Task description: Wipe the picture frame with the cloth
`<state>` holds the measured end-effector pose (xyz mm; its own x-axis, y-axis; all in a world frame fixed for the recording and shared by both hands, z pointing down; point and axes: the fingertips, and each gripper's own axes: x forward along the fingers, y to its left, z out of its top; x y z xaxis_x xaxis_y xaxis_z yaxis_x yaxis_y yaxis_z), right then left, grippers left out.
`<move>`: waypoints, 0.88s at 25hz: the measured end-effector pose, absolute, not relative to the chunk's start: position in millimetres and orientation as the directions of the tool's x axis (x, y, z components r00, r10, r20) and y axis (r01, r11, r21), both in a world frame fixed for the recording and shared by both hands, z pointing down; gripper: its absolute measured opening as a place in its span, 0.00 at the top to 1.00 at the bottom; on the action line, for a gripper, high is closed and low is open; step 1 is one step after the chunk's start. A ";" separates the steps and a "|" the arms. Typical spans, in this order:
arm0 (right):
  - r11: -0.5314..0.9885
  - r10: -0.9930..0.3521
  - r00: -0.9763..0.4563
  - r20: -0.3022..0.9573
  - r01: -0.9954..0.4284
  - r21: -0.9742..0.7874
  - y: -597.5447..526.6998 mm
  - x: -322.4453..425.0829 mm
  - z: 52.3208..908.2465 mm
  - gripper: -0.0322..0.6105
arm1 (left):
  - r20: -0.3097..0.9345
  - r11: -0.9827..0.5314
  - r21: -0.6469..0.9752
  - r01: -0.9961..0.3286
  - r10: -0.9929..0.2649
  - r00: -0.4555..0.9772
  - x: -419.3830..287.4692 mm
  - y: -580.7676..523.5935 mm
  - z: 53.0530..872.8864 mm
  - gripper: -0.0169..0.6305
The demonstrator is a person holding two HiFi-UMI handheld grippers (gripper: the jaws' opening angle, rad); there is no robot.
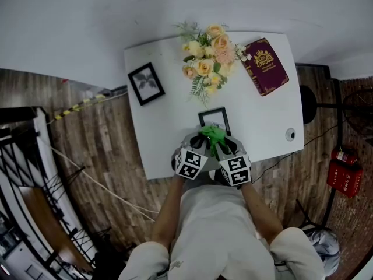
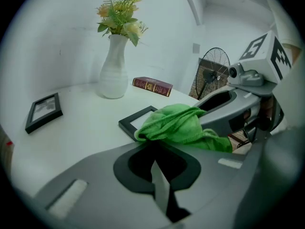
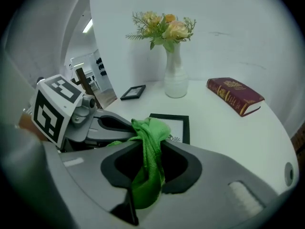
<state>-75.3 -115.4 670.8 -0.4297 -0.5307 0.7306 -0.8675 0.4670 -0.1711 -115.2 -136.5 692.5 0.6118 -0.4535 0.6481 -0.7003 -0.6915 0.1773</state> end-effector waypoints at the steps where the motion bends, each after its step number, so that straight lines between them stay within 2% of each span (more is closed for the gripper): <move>1: 0.469 -0.520 -0.446 0.729 -0.862 -0.192 -113.2 -80.7 674.2 0.80 | 0.647 -0.691 0.178 -0.700 -0.454 0.613 -115.1 -136.9 692.4 0.94; 5: 0.468 -0.491 -0.479 0.728 -0.850 -0.244 -106.5 -96.3 687.0 0.80 | 0.644 -0.692 0.180 -0.699 -0.454 0.616 -115.5 -137.1 693.9 0.94; 10: 0.490 -0.484 -0.468 0.739 -0.845 -0.214 -107.0 -96.2 698.9 0.80 | 0.643 -0.691 0.177 -0.701 -0.458 0.614 -116.1 -137.4 694.6 0.94; 22: 0.445 -0.511 -0.391 0.765 -0.882 -0.153 -112.8 -51.5 701.2 0.80 | 0.642 -0.690 0.173 -0.703 -0.462 0.612 -115.6 -137.2 694.3 0.94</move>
<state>-51.5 -112.8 701.2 -0.3909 -0.5114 0.7653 -0.8822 0.4454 -0.1529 -115.6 -137.2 694.3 0.6120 -0.4620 0.6418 -0.7027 -0.6900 0.1734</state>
